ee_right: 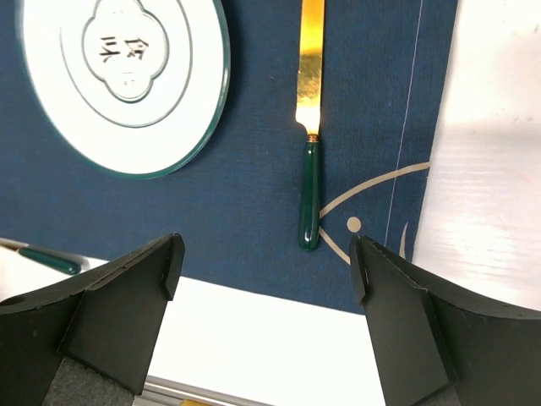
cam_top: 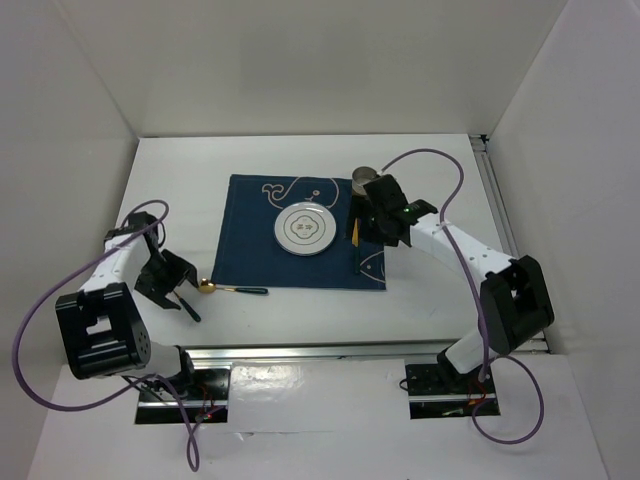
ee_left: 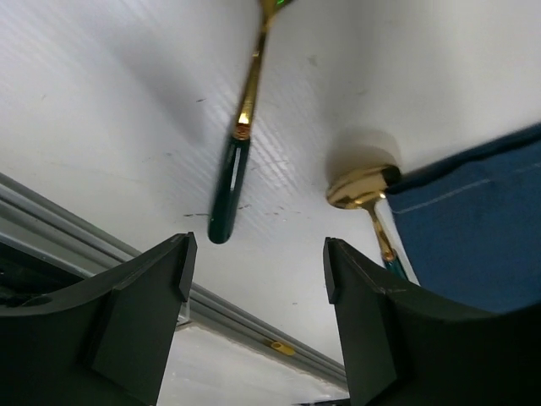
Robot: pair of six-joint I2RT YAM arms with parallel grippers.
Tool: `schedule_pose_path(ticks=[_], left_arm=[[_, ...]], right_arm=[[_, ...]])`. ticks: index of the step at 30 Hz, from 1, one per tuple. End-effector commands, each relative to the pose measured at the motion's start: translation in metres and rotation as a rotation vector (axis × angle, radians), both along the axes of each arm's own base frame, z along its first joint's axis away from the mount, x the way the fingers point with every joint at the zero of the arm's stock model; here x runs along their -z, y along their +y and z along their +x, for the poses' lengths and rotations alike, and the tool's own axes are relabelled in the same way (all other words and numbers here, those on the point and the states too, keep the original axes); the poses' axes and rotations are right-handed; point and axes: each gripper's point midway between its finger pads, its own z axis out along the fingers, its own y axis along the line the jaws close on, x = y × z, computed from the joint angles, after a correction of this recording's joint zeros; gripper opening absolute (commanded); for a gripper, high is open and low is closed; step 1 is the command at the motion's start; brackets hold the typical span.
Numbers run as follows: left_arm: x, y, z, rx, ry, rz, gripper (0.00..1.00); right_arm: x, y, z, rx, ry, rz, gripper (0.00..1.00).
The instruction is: Set the dinner table for one person
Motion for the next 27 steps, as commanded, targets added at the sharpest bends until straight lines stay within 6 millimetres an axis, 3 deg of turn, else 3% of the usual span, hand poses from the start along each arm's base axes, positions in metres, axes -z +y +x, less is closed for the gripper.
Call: schedule_pose_path(ticks=[1,7,11,15,21,25,27], left_arm=[[0.009,0.001,-0.012,-0.089,0.039,-0.017,0.79],[0.028,0.002,-0.022,-0.109,0.097,-0.022,0.79],[0.036,0.007,-0.018,-0.120,0.076,-0.007,0.65],[0.045,0.016,-0.014,-0.148,0.086,0.019,0.62],[0.051,0.026,-0.016,-0.139,0.099,0.028,0.38],[0.047,0.033,-0.010,-0.126,0.093,0.042,0.01],[0.030,0.044,0.004,-0.114,0.038,0.074,0.00]], right_arm=[[-0.018,-0.005,-0.001,-0.026,-0.055,-0.028,0.92],[-0.015,-0.011,-0.003,-0.031,-0.056,-0.058,0.92],[-0.012,-0.011,-0.006,-0.037,-0.045,-0.056,0.92],[-0.009,-0.011,-0.006,-0.037,-0.038,-0.059,0.92],[-0.013,-0.011,-0.002,-0.030,-0.045,-0.066,0.92],[-0.016,-0.012,0.000,-0.024,-0.050,-0.072,0.92],[-0.018,-0.010,-0.004,-0.033,-0.050,-0.072,0.92]])
